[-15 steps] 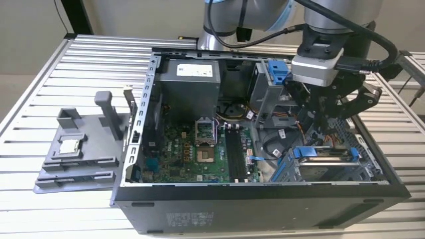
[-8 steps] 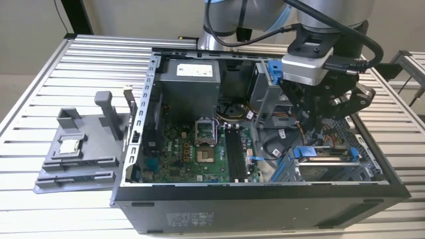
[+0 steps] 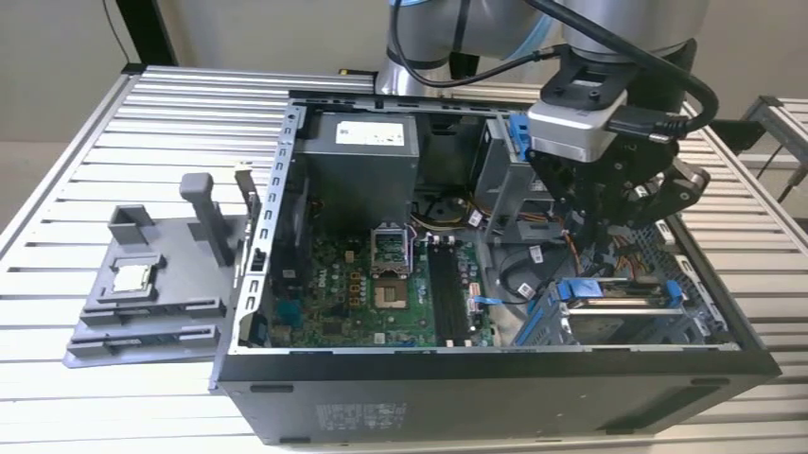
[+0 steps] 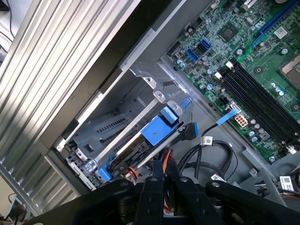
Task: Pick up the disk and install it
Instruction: 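Insert the second disk wire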
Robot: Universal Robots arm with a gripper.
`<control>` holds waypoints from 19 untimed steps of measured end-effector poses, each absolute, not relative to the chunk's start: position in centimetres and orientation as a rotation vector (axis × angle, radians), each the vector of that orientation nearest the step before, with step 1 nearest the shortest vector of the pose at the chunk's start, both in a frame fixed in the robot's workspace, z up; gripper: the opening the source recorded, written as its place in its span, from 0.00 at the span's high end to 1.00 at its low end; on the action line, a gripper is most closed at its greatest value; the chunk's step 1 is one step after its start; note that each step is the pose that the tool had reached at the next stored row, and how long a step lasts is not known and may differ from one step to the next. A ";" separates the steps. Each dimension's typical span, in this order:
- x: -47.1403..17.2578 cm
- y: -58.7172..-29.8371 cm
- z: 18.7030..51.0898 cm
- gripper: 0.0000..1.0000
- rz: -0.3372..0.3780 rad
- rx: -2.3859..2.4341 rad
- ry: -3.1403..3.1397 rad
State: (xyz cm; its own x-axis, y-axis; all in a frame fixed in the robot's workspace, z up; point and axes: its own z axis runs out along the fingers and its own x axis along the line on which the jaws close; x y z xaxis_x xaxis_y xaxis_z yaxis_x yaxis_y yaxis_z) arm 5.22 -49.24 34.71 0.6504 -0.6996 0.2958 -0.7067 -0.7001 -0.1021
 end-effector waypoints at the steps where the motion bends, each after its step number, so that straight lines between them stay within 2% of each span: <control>1: 5.2 -49.3 34.7 1.00 0.493 2.832 -1.212; 19: 5.2 -50.1 34.7 1.00 0.482 2.800 -1.297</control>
